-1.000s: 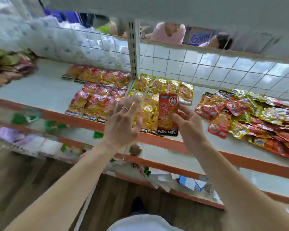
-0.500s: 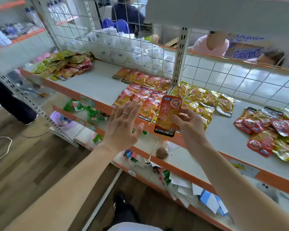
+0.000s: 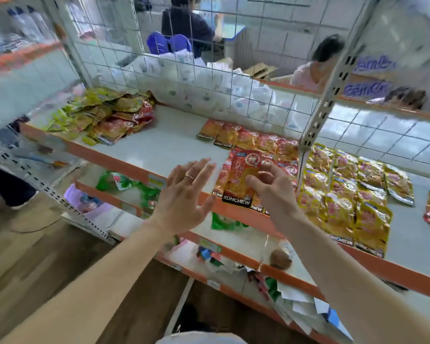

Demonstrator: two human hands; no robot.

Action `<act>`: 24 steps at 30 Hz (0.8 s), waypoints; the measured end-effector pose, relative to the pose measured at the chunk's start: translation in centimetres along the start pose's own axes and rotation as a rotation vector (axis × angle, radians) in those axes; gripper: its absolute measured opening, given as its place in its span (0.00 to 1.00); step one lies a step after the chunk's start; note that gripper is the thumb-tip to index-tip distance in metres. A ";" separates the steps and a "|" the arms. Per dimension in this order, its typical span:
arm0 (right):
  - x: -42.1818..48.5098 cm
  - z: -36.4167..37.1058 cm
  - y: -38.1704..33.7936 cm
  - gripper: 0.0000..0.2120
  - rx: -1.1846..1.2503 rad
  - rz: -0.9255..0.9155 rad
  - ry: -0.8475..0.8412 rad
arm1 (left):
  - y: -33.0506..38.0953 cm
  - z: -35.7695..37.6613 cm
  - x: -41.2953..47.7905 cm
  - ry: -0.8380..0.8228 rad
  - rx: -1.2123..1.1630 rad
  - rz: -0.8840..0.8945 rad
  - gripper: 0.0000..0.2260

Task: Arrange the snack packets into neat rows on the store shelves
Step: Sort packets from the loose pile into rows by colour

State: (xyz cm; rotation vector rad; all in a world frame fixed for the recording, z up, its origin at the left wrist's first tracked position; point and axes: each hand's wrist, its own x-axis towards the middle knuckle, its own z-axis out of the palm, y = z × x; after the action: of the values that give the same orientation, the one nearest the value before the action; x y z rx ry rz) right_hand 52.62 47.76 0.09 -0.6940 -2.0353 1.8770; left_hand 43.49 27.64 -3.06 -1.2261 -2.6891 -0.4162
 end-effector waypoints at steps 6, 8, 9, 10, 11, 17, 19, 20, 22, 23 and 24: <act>3.8 6.9 -0.4 0.13 -0.087 -0.006 0.103 | -6.5 0.1 2.0 -0.044 -0.013 0.070 0.32; 4.8 8.2 -0.1 0.13 -0.127 0.012 0.128 | -7.9 0.4 2.9 -0.071 -0.024 0.093 0.32; 5.2 8.7 -0.1 0.15 -0.147 0.021 0.150 | -8.5 0.6 3.4 -0.083 -0.029 0.107 0.32; 5.7 9.1 0.0 0.15 -0.174 0.022 0.168 | -9.0 0.8 3.9 -0.091 -0.036 0.119 0.32; 6.2 9.4 -0.1 0.16 -0.210 0.017 0.177 | -9.3 1.1 4.5 -0.095 -0.046 0.129 0.32; 9.2 10.3 0.1 0.12 -0.373 -0.056 0.182 | -9.8 3.1 8.1 -0.090 -0.104 0.197 0.30; 9.8 10.0 0.6 0.12 -0.503 -0.136 0.223 | -9.8 3.9 8.9 -0.118 -0.111 0.222 0.28; 9.9 9.5 1.2 0.13 -0.564 -0.194 0.253 | -9.8 4.3 9.1 -0.150 -0.103 0.230 0.28; 9.4 8.3 2.3 0.14 -0.665 -0.302 0.305 | -9.7 4.7 9.5 -0.214 -0.101 0.208 0.29; 8.9 7.6 2.9 0.14 -0.712 -0.347 0.324 | -9.6 4.8 9.6 -0.233 -0.109 0.183 0.30; 8.1 6.9 3.6 0.13 -0.767 -0.392 0.338 | -9.5 5.0 9.7 -0.244 -0.117 0.159 0.31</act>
State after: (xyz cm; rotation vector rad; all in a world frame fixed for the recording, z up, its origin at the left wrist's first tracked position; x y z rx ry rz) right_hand 42.77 46.31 -5.11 -0.6469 -2.4011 0.6846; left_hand 29.82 30.14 -7.06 -1.6072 -2.7689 -0.4326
